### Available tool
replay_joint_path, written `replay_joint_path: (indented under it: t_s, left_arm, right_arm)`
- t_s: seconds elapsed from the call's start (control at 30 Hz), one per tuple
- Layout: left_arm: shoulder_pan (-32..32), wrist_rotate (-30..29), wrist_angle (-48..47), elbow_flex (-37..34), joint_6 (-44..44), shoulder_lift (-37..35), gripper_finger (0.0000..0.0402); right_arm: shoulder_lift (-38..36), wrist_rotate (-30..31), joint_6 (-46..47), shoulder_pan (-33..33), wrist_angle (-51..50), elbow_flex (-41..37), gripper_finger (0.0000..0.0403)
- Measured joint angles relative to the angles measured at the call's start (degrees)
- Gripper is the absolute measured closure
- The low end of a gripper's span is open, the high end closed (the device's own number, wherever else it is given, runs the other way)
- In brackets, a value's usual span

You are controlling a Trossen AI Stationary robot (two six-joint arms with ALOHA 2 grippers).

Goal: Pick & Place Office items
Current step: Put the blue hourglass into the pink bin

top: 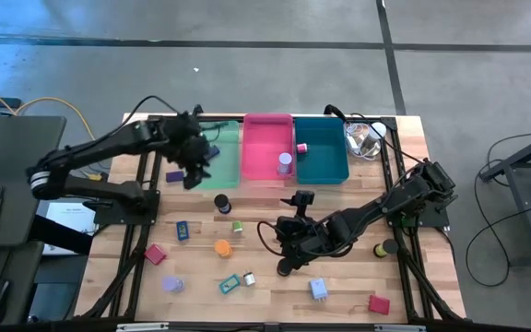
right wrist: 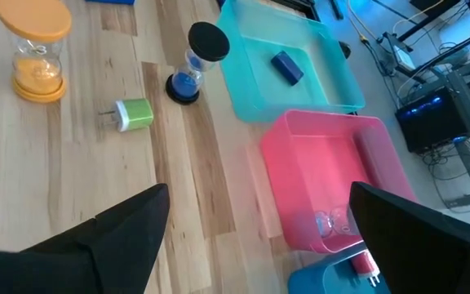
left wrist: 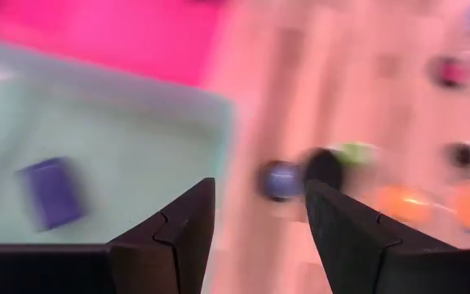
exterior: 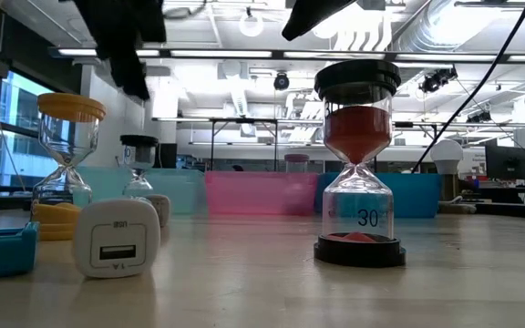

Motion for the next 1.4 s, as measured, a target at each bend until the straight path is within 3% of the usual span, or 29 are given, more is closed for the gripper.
replay_joint_path:
  t_s: [0.17,0.37,0.57,0.77,1.4]
  left_arm:
    - [-9.7,-0.1,0.4,0.0,-4.0,-1.8,0.0216]
    - [-21.8,-8.4,1.0,-0.3,0.7,1.7,0.0215]
    - [-28.9,-14.5,4.4,-0.3,-0.6,6.9,0.0215]
    - [-31.0,-20.1,5.3,-0.3,-0.3,10.3,0.0215]
    - [-31.0,-20.2,6.2,-0.3,-1.7,10.1,0.0215]
  right_arm:
    - [0.0,-0.1,0.1,-0.4,-0.3,0.0,0.0035]
    - [0.0,-0.2,0.2,-0.4,-0.2,0.0,0.0035]
    - [0.0,-0.5,1.6,-0.2,-0.7,0.0,0.0035]
    - [0.0,-1.7,1.8,-0.1,-0.7,0.0,0.0035]
    - [0.0,-1.7,2.5,-0.1,-0.8,0.0,0.0035]
